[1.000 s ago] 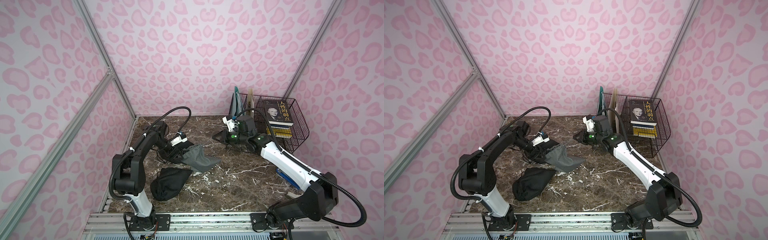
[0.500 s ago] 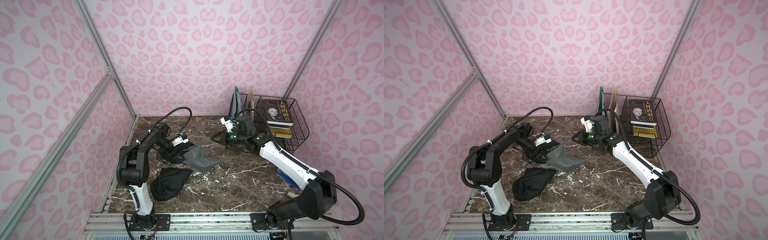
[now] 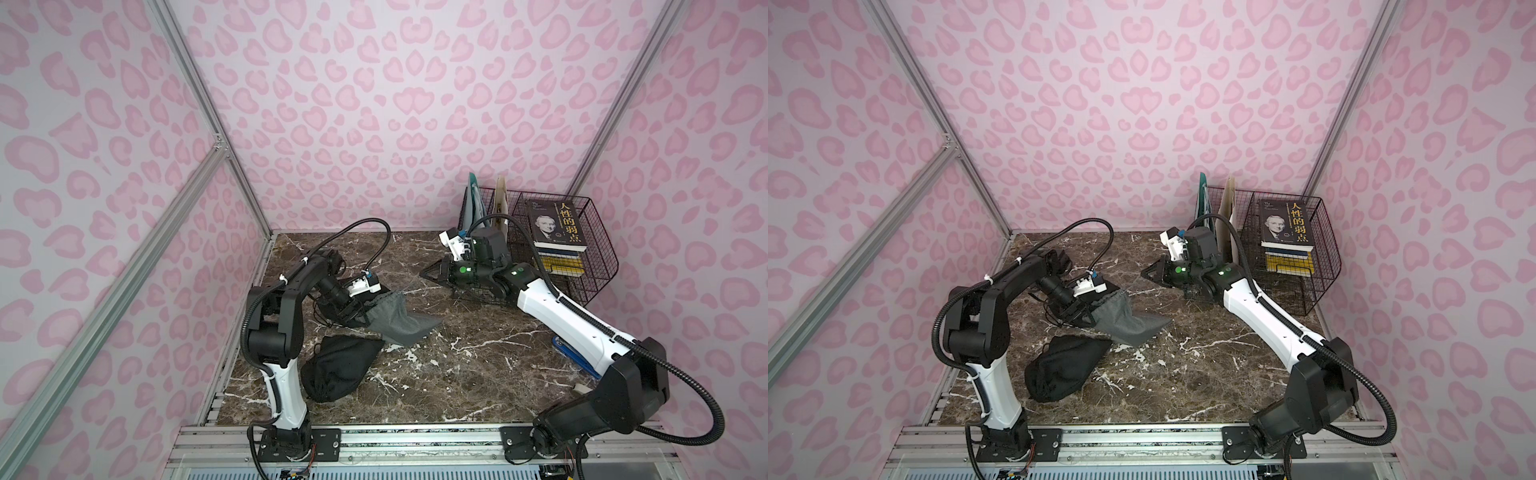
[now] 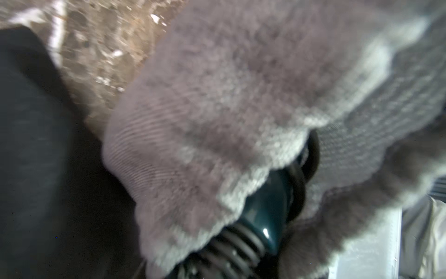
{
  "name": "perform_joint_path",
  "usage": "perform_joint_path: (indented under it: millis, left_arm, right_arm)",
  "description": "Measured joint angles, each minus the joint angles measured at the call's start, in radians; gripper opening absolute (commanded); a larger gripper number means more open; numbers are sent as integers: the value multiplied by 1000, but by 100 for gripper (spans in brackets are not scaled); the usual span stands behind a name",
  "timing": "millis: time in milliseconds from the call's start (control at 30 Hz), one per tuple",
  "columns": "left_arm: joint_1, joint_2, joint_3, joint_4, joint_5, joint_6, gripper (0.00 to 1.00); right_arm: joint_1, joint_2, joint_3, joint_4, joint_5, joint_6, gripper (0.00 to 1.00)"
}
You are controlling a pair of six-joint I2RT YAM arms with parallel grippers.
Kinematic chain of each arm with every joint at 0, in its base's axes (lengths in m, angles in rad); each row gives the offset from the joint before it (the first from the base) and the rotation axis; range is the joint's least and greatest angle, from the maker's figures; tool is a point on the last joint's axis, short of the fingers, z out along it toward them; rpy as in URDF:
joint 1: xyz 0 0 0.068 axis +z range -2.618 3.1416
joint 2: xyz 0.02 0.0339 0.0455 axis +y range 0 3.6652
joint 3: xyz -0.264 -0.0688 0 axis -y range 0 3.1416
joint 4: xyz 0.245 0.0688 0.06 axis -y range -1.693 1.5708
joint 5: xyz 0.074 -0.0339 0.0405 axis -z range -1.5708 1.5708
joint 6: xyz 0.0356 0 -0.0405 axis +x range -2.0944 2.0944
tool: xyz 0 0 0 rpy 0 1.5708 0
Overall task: Pack away hair dryers
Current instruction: Pull the drawstrings on both sides of the drawstring bag.
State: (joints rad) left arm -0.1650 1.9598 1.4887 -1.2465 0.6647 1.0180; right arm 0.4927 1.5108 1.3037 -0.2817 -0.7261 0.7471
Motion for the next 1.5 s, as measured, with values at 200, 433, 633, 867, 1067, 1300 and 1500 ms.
perform_joint_path:
  millis: [200,433,633,867,1067,1300,1500]
  left_arm:
    - [0,-23,-27,-27,-29,33,71]
    - [0,-40,-64,12,-70,30,77]
    - [-12,-39,-74,40,-81,21,71]
    - [-28,-47,-90,94,-82,-12,50]
    - [-31,-58,-91,111,-90,-31,3]
    - [-32,-86,-103,90,-105,-30,12]
    - [-32,-111,-111,62,-106,-22,20]
  right_arm:
    - [-3,10,6,1,-4,-2,0]
    - [-7,12,23,0,-7,-6,0]
    - [-13,12,33,-1,-7,-7,0]
    - [-15,12,35,-1,-7,-6,0]
    - [-16,12,35,-1,-7,-10,0]
    - [-22,12,35,0,-8,-10,0]
    - [-26,12,35,0,-10,-10,0]
